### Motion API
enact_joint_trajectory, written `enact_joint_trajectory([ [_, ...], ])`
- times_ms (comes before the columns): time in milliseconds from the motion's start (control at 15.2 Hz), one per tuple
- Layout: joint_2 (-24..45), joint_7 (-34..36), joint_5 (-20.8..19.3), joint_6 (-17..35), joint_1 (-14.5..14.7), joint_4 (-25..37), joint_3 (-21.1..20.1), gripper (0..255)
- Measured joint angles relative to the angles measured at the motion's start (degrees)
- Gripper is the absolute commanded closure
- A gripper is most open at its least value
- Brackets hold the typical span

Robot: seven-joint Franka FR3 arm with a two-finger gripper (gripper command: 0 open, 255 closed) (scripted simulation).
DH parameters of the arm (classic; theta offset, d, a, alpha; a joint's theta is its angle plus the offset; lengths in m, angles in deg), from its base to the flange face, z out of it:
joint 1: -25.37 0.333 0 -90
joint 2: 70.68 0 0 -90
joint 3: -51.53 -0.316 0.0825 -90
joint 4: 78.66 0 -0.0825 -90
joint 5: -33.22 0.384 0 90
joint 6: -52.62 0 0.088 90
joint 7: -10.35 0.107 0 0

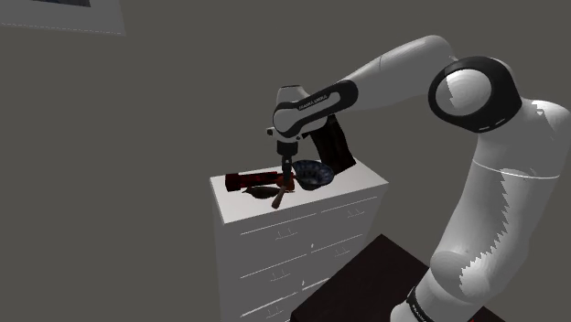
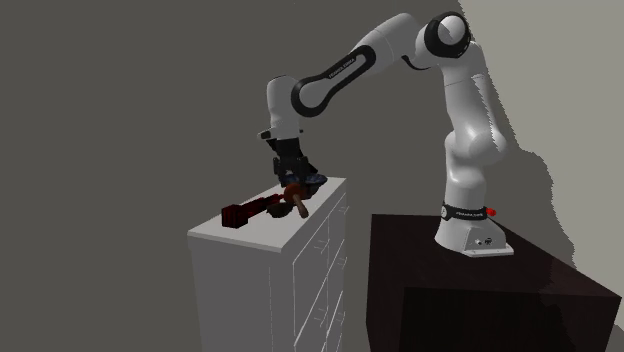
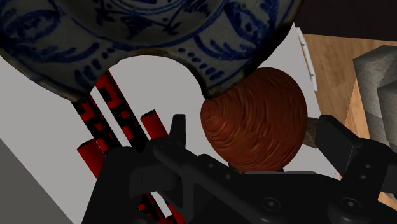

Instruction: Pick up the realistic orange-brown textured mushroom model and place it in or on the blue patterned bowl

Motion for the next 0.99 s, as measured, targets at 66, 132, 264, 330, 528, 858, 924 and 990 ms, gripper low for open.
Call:
enact_joint_trajectory([
  [66,0.0,0.0,0.0,0.0,0.0,0.0,0.0,0],
  [132,0.1,0.0,0.0,0.0,0.0,0.0,0.0,0],
  [264,0.1,0.0,0.0,0.0,0.0,0.0,0.0,255],
  [330,0.1,0.0,0.0,0.0,0.0,0.0,0.0,255],
  [528,0.1,0.0,0.0,0.0,0.0,0.0,0.0,255],
  [858,0.1,0.0,0.0,0.0,0.0,0.0,0.0,255],
  [924,0.1,0.0,0.0,0.1,0.0,0.0,0.0,255],
  [990,-0.1,0.0,0.0,-0.3,0.0,0.2,0.0,255],
])
